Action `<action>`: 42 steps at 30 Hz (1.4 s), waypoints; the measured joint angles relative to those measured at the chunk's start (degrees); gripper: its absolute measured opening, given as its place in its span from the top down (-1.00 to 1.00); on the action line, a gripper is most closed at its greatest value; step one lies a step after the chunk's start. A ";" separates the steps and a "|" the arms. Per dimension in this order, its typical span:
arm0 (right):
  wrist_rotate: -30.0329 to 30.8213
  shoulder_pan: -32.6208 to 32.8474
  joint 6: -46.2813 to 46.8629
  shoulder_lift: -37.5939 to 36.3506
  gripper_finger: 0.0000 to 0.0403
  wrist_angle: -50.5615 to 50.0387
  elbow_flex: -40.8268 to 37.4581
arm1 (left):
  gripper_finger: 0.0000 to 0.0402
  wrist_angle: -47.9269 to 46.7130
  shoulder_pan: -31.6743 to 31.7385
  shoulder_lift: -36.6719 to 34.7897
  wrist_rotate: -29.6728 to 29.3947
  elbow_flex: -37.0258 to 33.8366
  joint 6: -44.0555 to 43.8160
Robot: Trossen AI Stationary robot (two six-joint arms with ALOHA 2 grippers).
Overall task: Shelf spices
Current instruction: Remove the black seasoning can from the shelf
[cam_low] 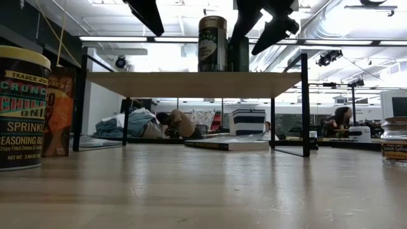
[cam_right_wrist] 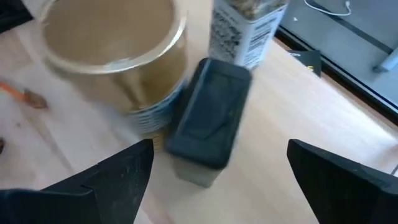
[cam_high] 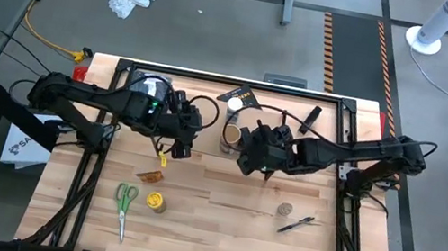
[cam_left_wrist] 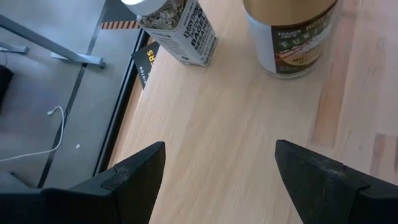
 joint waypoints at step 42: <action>-16.41 -1.50 -4.61 -13.11 0.40 -5.91 -0.02 | -0.50 -0.58 0.11 0.00 1.29 0.00 -1.93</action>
